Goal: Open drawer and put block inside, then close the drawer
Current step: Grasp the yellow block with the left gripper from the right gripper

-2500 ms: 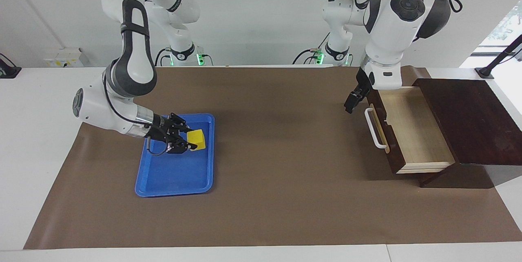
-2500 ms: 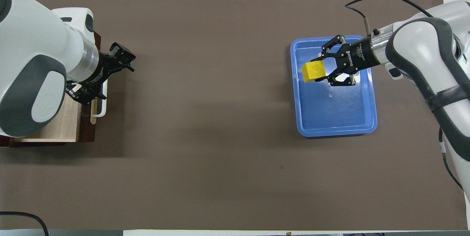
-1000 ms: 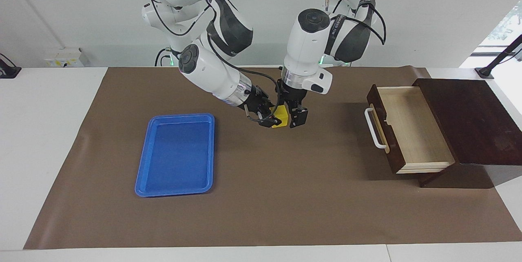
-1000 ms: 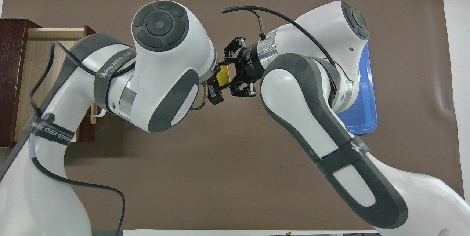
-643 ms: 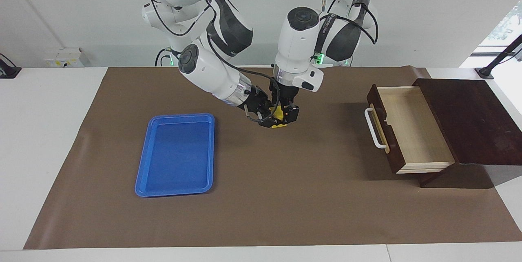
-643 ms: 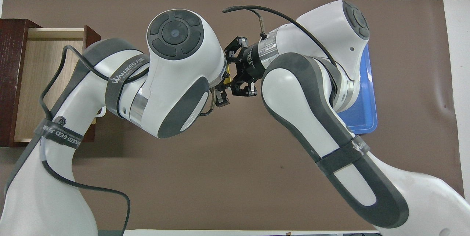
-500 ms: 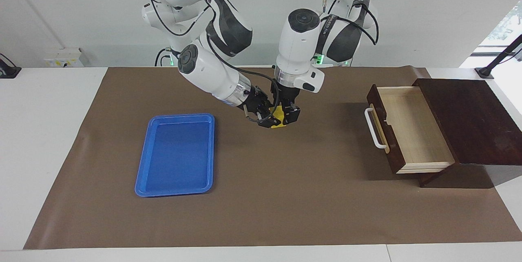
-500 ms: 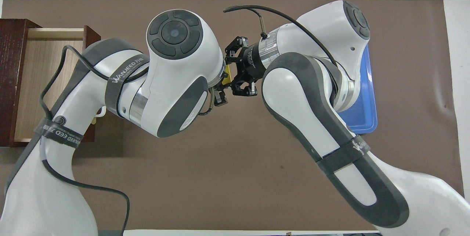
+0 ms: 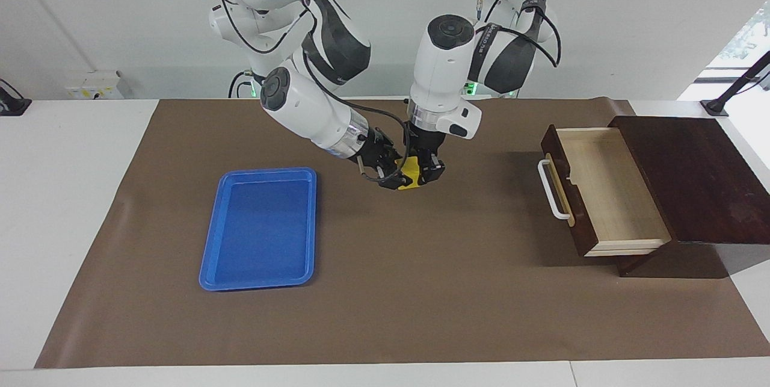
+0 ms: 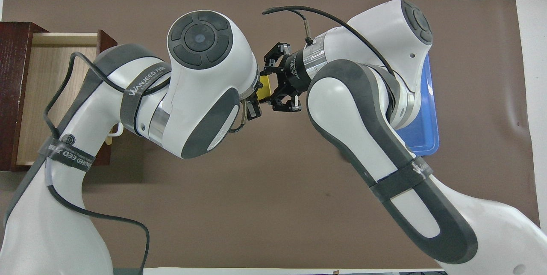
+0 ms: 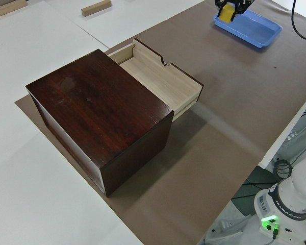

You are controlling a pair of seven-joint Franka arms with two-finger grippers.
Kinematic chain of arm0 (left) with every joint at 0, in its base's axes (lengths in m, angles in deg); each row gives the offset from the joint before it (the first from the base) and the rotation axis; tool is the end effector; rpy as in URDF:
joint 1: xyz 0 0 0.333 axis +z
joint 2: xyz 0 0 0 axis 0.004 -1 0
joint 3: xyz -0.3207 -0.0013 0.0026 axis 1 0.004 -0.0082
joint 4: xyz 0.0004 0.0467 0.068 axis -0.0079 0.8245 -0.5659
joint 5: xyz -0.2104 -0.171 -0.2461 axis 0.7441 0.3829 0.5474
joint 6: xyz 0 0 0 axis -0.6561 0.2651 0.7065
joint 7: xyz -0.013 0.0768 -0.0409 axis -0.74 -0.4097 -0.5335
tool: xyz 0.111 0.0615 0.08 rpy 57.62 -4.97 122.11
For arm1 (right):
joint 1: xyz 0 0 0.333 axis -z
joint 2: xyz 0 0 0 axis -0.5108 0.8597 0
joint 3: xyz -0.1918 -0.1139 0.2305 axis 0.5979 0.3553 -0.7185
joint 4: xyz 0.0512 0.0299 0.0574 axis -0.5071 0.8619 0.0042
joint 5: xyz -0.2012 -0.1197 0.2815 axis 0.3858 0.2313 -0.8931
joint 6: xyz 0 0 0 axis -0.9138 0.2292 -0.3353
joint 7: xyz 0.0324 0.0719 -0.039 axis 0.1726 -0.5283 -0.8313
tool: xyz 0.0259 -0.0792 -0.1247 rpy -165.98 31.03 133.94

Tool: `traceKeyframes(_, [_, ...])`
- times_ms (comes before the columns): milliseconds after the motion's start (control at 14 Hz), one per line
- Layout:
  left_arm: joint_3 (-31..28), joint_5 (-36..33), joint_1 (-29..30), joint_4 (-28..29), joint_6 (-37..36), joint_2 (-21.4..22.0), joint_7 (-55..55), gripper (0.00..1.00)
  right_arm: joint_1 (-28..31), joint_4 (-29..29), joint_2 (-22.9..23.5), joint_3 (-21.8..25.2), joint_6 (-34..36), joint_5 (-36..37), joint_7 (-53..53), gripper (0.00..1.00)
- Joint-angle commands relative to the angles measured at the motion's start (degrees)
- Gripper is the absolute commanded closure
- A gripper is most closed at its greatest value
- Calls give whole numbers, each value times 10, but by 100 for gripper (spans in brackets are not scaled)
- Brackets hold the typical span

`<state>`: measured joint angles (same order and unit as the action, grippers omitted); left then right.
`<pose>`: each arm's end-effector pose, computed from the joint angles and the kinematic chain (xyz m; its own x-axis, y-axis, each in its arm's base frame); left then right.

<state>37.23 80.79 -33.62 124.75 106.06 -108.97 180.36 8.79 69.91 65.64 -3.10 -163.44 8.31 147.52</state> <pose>0.5286 -0.3837 0.4742 -0.2627 0.9598 -0.0989 0.9628 0.2675 0.0386 0.5890 0.3332 0.4502 0.1473 -0.7658 -0.6261 -0.9875 -0.1497 -0.0491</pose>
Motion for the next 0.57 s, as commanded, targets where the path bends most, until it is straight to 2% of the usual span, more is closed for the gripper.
traceKeyframes(0, [-2, -3, -14, 16, 28, 12, 16, 93, 7, -6, 1, -5, -5, -4, 6, 100])
traceKeyframes(71, [-2, -4, -16, 17, 28, 12, 15, 100, 7, -5, 1, -5, -6, -4, 6, 100])
traceKeyframes(286, [-2, -4, -15, 16, 24, 12, 14, 100, 7, -5, 0, -2, -3, -5, 13, 100])
traceKeyframes(357, [-2, -4, -15, 17, 26, 12, 14, 100, 7, -5, 0, -1, -2, -4, 20, 83])
traceKeyframes(429, [-2, -4, -16, 15, 23, 12, 13, 100, 7, -5, 0, -1, -2, -4, 22, 1])
traceKeyframes(500, [-2, -4, -15, 15, 21, 12, 13, 100, 7, -6, 0, -1, -2, -4, 23, 0])
